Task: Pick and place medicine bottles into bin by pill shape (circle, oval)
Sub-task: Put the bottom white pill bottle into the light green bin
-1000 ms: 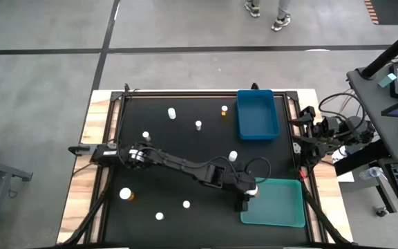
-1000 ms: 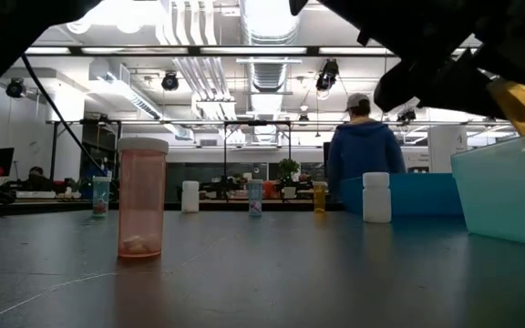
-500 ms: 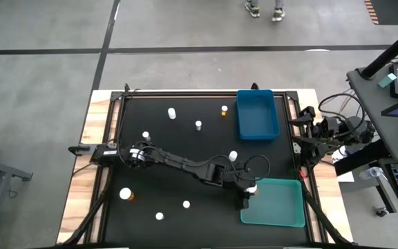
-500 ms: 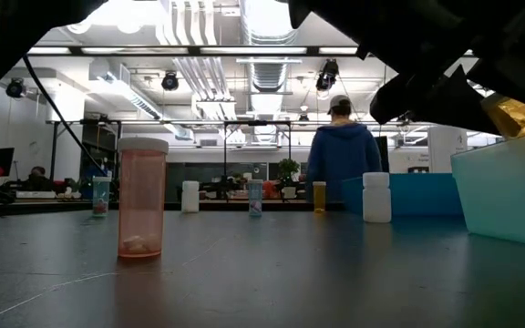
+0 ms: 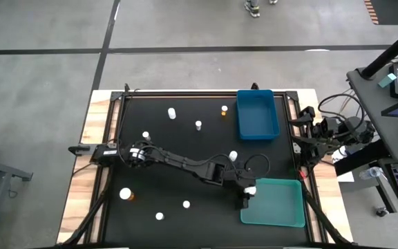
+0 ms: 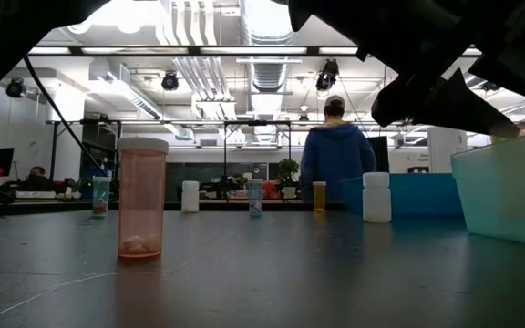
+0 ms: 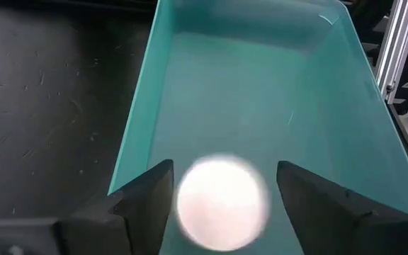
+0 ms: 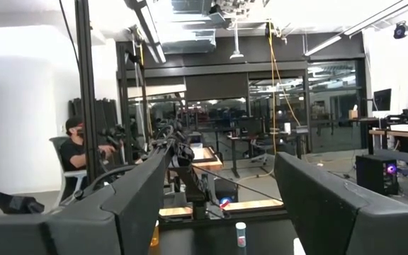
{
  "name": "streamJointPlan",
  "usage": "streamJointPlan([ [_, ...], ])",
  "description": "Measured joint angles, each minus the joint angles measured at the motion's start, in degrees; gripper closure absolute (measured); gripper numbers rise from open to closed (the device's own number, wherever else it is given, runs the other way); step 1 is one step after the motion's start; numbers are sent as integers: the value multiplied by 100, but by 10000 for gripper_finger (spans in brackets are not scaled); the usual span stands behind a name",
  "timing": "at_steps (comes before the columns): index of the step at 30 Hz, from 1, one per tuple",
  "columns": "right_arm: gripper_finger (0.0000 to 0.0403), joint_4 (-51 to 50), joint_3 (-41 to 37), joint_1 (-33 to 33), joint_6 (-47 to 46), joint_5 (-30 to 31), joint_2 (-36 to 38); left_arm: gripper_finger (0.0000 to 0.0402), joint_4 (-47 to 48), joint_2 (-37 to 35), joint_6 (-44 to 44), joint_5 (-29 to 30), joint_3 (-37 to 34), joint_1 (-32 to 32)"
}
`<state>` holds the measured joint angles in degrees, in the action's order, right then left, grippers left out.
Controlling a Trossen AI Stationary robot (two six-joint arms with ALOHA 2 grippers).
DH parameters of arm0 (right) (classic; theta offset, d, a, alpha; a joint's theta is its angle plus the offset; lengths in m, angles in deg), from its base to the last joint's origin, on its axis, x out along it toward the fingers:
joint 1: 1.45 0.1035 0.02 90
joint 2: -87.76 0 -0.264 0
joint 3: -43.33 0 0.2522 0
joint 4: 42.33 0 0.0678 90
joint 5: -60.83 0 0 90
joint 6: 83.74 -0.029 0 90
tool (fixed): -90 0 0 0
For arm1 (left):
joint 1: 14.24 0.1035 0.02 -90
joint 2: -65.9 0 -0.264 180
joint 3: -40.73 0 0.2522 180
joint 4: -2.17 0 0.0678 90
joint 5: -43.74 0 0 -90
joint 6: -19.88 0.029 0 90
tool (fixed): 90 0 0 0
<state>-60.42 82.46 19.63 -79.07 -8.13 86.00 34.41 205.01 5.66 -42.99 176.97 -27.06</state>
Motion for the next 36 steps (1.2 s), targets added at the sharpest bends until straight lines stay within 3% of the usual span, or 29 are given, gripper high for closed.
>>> streamJointPlan([
  [15, 145, -12, -2, 0, 2, -1, 0, 147, 63, -22, 232, 0, 0, 24],
  [21, 145, -16, -4, 0, -4, 1, -2, 148, 469, -529, 815, 50, -13, -27],
  [26, 145, -11, -13, -2, -11, 11, -21, 148, 912, -1195, 1597, 834, -229, -314],
  [29, 145, -11, -15, -2, -19, 17, -29, 148, 988, -1639, 1818, 1338, -702, -517],
  [36, 145, 40, -33, -2, -90, 323, -201, 148, 424, -2992, 1869, 1440, -2684, -790],
])
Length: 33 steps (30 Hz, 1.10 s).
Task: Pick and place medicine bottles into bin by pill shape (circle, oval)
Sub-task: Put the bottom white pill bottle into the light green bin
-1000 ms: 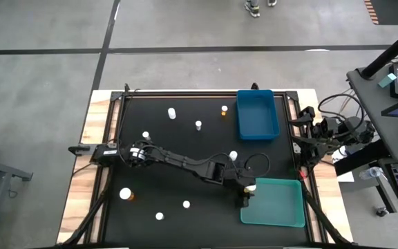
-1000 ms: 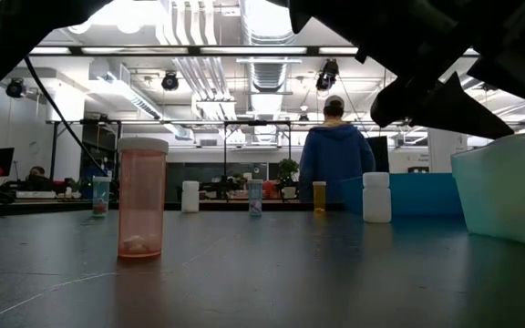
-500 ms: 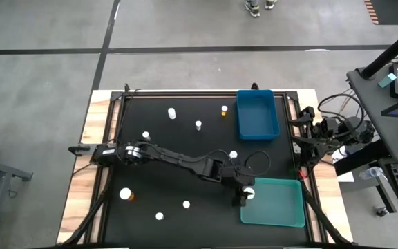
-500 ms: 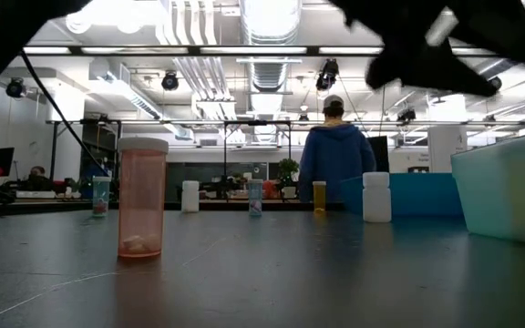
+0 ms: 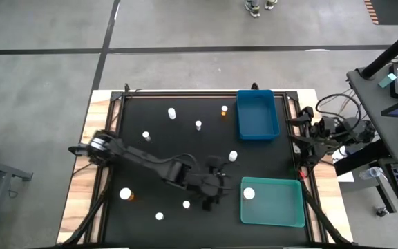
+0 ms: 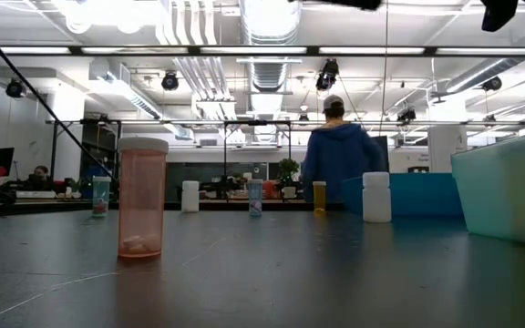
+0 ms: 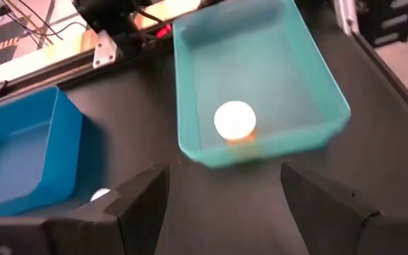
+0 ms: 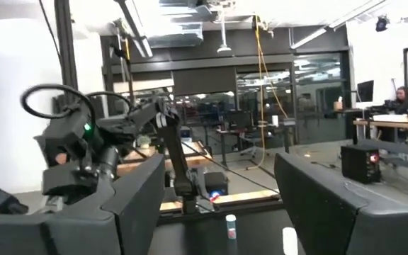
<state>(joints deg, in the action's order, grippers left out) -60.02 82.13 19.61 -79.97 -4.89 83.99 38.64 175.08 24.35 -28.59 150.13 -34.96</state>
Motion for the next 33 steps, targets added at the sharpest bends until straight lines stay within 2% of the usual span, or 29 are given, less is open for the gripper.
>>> streamJointPlan([
  [7, 145, 113, -4, 0, 55, 364, -440, 148, -1348, -1513, 92, -6, -2135, -176],
  [14, 145, 595, -4, 0, 5, 795, -1154, 148, -2061, -2935, 301, 256, -3752, -154],
  [22, 145, 909, -4, 0, -722, 935, -2146, 148, -2366, -4488, 692, 1292, -5036, -137],
  [25, 145, 953, -4, 2, -1205, 1212, -2537, 148, -2425, -4995, 666, 1686, -5442, -138],
  [29, 145, 1045, -4, 0, -1902, 1626, -3064, 148, -2730, -5539, 640, 1846, -5993, -136],
  [33, 145, 1435, -4, -36, -2256, 1630, -3558, 148, -2843, -5972, 503, 1880, -6336, -138],
])
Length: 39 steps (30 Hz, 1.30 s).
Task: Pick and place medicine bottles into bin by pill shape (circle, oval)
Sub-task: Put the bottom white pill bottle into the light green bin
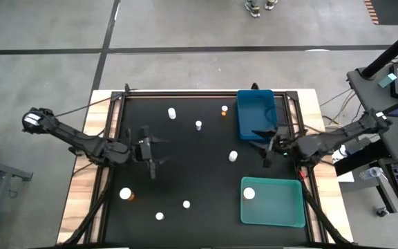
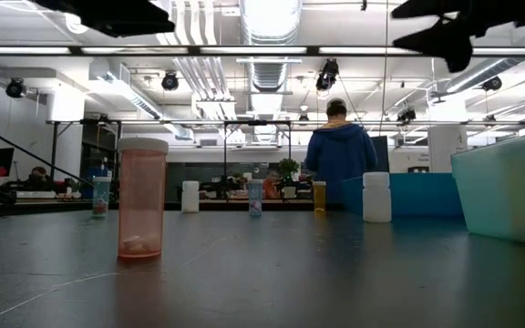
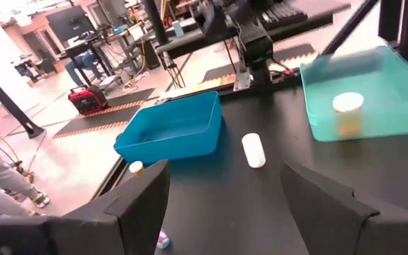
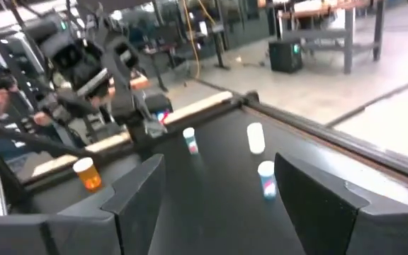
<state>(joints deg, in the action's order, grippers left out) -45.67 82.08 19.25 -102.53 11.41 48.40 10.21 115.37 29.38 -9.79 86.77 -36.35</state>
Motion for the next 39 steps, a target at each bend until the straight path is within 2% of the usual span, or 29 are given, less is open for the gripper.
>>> streamJointPlan([
  [6, 145, 803, 146, -119, -78, 3, -761, 148, 17, -353, -153, 2, -195, 0],
  [12, 145, 673, 833, -171, -35, -17, -1683, 148, 12, -433, -171, 2, -260, 0],
  [15, 145, 405, 1412, -284, -28, -5, -2080, 148, 27, -452, -177, 2, -285, -2],
  [21, 145, -1200, 2764, -638, -383, -48, -2881, 148, 31, -471, -296, -4, -351, -2],
  [24, 145, -2372, 3491, -862, -730, -266, -3270, 148, 38, -514, -311, -7, -360, -2],
  [32, 145, -5156, 5154, -1498, -1647, -1822, -4408, 148, 66, -631, -320, -13, -360, -8],
  [39, 145, -7042, 5831, -1846, -2222, -3097, -5185, 148, 71, -612, -318, -26, -362, -7],
])
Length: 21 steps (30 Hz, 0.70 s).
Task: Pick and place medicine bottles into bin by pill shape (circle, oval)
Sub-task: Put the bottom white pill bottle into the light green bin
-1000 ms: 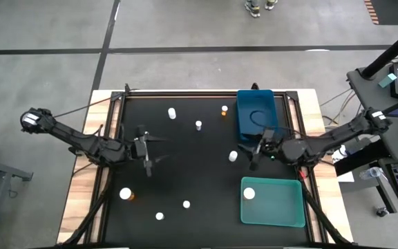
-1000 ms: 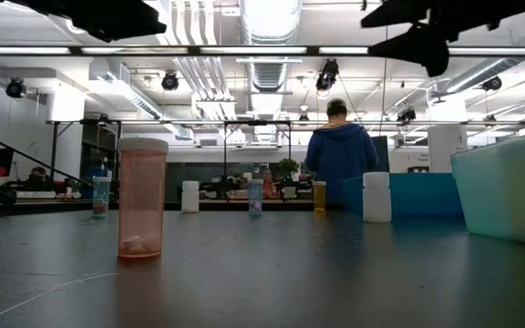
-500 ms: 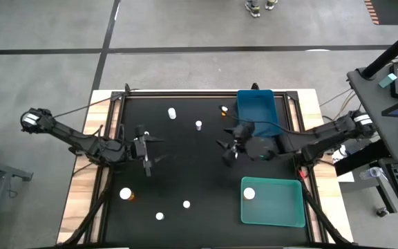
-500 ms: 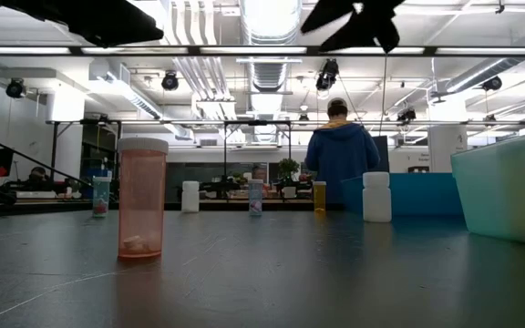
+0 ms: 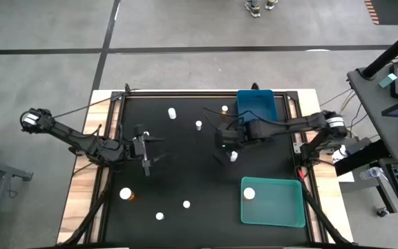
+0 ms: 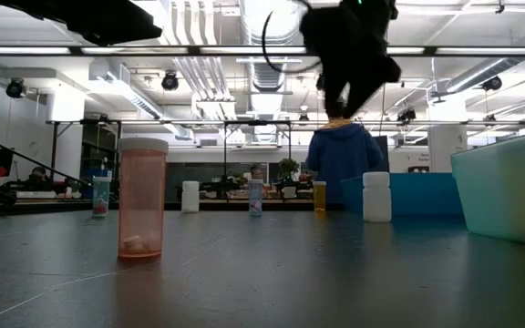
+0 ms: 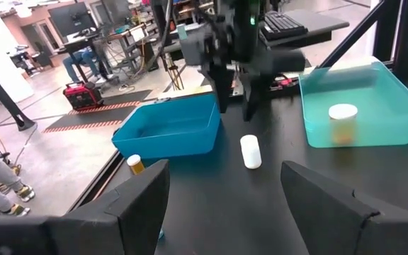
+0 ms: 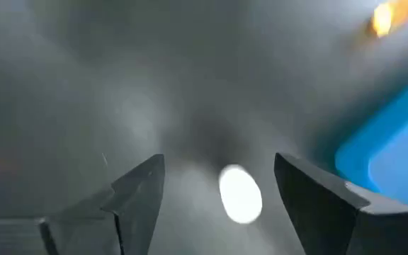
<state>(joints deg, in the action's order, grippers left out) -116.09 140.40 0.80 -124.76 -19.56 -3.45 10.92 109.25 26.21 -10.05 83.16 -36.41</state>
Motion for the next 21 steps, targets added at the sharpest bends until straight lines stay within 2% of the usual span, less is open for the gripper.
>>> streamJointPlan([
  [6, 145, -753, 52, -119, -148, -354, -381, 148, -5, -7, 0, 0, 0, 2],
  [9, 145, -755, 31, -116, -147, -553, -490, 148, -3, -7, 0, 1, 0, 2],
  [21, 145, -697, -20, -116, -42, -617, -867, 148, -8, 2, 2, 2, -2, 3],
])
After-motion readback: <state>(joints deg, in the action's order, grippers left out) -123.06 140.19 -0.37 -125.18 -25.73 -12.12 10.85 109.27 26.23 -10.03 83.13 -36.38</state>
